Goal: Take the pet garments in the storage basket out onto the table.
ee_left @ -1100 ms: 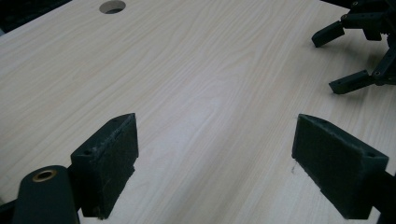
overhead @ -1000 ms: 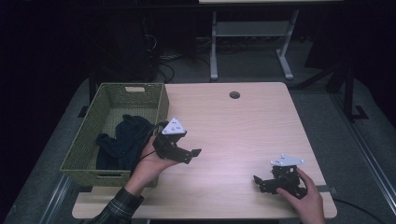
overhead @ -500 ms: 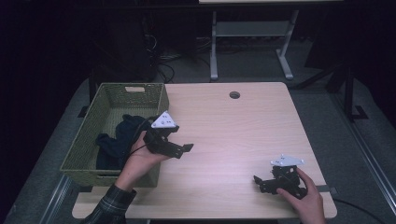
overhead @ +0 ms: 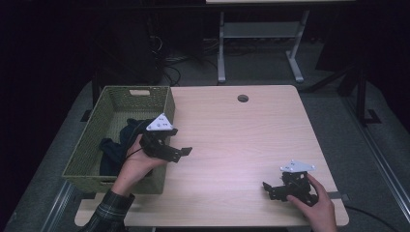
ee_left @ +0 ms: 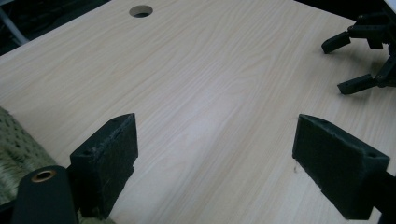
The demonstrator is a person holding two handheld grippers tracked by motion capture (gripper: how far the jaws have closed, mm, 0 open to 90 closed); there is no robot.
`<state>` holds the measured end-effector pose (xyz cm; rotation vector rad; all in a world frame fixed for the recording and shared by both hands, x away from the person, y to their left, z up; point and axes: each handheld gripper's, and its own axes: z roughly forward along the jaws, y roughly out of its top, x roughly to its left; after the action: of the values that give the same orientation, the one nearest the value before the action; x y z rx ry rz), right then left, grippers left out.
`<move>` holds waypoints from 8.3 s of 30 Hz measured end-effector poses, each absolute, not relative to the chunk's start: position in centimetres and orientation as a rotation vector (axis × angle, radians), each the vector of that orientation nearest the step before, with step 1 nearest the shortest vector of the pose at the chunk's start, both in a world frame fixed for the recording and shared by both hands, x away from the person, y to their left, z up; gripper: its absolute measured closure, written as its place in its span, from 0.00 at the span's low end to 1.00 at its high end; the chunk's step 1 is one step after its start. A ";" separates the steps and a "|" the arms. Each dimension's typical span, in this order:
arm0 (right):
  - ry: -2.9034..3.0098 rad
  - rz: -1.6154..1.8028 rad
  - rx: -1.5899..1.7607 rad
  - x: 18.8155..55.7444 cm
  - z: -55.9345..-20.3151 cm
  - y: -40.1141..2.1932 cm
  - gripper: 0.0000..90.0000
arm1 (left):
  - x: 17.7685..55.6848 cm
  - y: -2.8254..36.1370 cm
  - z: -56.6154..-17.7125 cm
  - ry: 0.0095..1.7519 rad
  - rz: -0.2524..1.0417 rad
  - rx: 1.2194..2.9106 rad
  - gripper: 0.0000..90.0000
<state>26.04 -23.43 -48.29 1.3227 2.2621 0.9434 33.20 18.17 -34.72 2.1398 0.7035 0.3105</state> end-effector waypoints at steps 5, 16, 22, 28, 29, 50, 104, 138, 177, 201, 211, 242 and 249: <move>2.261 0.945 1.326 26.0 -48.3 -23.4 0.01 | 33.4 19.0 -34.6 0.717 0.319 2.135 0.16; 2.261 0.945 1.325 26.0 -48.3 -23.4 0.01 | 33.8 21.3 -34.0 0.758 0.351 2.117 0.16; 2.261 0.945 1.325 26.0 -48.3 -23.4 0.01 | 34.0 22.5 -33.8 0.780 0.364 2.118 0.16; 2.261 0.945 1.324 26.0 -48.3 -23.4 0.01 | 34.3 24.3 -33.6 0.825 0.393 2.099 0.17; 2.261 0.945 1.324 26.0 -48.3 -23.4 0.01 | 34.3 24.3 -33.6 0.825 0.393 2.099 0.18; 2.261 0.945 1.325 26.0 -48.3 -23.4 0.01 | 35.2 30.7 -34.6 0.988 0.477 2.096 0.24; 2.261 0.945 1.325 26.0 -48.3 -23.4 0.01 | 37.9 33.3 -39.9 1.196 0.246 2.303 0.86; 2.261 0.945 1.324 26.0 -48.3 -23.4 0.01 | 34.6 35.3 -29.6 0.991 0.485 1.747 0.87; 2.261 0.945 1.324 26.0 -48.3 -23.4 0.01 | 34.1 29.5 -24.5 0.763 0.475 1.647 0.88; 2.262 0.946 1.328 26.0 -48.3 -23.4 0.01 | 36.3 18.5 -25.5 0.589 0.306 1.751 0.88; 2.261 0.946 1.326 26.0 -48.3 -23.4 0.01 | 37.3 15.4 -26.6 0.562 0.263 1.772 0.89; 2.262 0.947 1.324 26.0 -48.3 -23.4 0.01 | 40.1 7.0 -33.9 0.556 0.205 1.948 0.88; 2.262 0.947 1.323 26.0 -48.3 -23.4 0.01 | 40.8 5.0 -36.2 0.563 0.165 2.015 0.89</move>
<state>25.96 -23.44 -48.29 1.3229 2.2622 0.9467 40.77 5.00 -36.22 2.0149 0.5635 0.1646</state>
